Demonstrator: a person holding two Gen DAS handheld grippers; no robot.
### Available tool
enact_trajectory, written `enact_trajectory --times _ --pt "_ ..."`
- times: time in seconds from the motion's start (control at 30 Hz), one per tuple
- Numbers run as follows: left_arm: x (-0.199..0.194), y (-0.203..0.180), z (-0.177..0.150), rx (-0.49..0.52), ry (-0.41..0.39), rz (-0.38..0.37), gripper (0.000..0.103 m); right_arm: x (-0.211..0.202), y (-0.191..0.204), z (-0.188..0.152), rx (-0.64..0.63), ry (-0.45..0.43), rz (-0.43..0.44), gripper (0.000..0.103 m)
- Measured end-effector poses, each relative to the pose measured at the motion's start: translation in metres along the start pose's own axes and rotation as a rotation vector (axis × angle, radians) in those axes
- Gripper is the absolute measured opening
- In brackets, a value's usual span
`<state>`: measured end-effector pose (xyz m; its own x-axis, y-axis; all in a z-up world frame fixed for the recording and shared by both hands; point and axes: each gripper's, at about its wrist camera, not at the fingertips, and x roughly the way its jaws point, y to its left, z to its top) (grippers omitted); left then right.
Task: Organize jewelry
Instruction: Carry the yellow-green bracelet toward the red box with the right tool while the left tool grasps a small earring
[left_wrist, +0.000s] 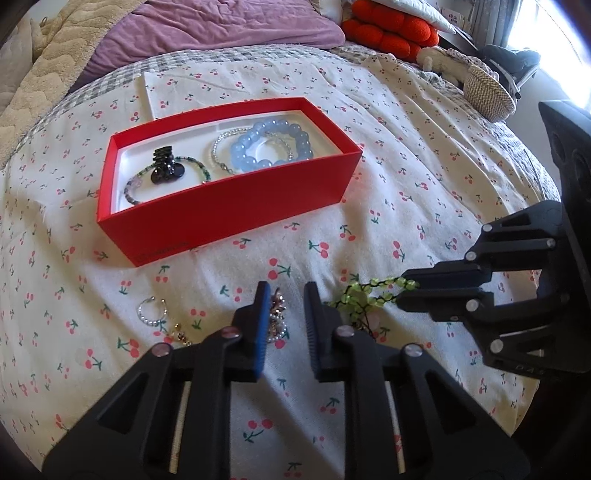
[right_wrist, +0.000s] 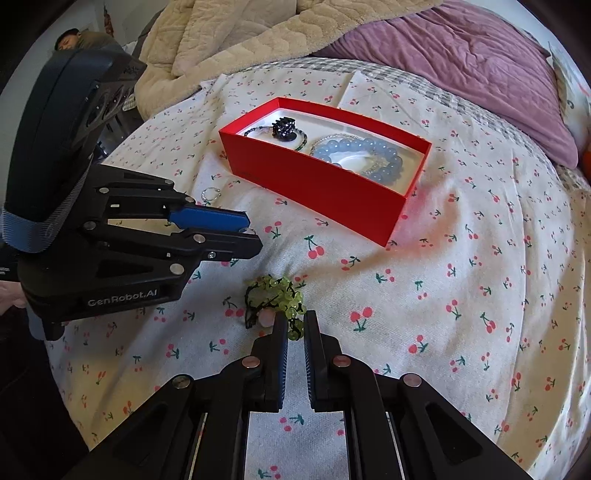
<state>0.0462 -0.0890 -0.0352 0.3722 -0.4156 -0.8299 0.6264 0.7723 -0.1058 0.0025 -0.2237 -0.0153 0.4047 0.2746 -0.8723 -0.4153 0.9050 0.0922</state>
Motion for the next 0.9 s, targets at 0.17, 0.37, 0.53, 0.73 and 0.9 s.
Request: enact_trajectory --times 0.17,0.37,0.53,0.73,0.9 --pt "-0.003 0.004 0.003 -0.016 0.000 -0.014 0.007 -0.006 -0.006 0.000 0.016 -0.010 -0.004 0.008" --pt "-0.014 0.017 0.009 -0.090 -0.025 -0.082 0.004 -0.018 -0.010 0.006 0.038 -0.043 -0.002 0.008" --pt "-0.023 0.025 0.013 -0.137 -0.042 -0.109 0.003 -0.029 -0.011 0.014 0.046 -0.075 -0.002 0.008" --pt "-0.015 0.020 0.008 -0.087 0.006 -0.083 0.024 -0.035 -0.014 0.017 0.060 -0.088 -0.002 0.008" --pt "0.002 0.009 0.003 -0.021 0.053 -0.015 0.032 -0.030 -0.010 0.015 0.048 -0.070 0.000 0.008"
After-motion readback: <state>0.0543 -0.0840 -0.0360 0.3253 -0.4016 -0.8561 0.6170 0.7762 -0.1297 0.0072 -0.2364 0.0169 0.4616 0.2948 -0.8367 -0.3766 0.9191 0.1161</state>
